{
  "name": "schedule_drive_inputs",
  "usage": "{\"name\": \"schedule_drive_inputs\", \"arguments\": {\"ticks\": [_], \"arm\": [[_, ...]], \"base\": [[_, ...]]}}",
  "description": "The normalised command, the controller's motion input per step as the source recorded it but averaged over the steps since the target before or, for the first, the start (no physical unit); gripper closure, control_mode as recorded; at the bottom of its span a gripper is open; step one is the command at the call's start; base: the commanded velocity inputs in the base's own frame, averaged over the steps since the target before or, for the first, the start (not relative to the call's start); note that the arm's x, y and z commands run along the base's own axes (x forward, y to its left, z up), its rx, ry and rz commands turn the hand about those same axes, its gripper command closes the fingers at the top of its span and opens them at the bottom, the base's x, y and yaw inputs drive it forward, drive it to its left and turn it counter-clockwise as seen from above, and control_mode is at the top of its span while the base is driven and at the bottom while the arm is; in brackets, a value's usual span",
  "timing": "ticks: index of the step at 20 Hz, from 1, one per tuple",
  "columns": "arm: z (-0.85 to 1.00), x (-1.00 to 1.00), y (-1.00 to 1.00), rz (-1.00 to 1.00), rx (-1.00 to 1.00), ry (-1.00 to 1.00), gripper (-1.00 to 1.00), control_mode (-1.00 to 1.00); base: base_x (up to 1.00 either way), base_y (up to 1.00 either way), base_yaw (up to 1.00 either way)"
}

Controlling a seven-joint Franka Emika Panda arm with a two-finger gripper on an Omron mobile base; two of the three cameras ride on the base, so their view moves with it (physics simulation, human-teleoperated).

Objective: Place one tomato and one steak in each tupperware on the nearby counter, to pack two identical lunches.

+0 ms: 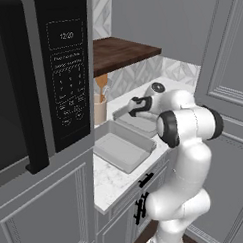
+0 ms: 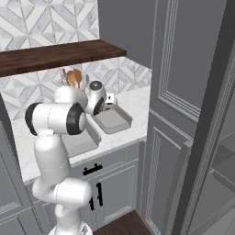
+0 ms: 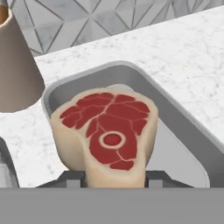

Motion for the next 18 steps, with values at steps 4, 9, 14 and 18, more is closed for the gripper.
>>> {"name": "schedule_drive_inputs", "arguments": {"ticks": [4, 9, 14, 18], "arm": [[-0.44, 0.41, -0.26, 0.05, 0.00, 0.00, 1.00, -1.00], [-0.42, 0.46, -0.03, 0.04, 0.00, 0.00, 1.00, -1.00], [-0.38, 0.43, 0.00, 0.01, 0.00, 0.02, 1.00, -1.00], [-0.21, 0.47, 0.00, 0.00, 0.00, 0.10, 1.00, -1.00]], "base": [[0.00, 0.00, 0.00], [0.00, 0.00, 0.00], [0.00, 0.00, 0.00], [0.00, 0.00, 0.00]]}}
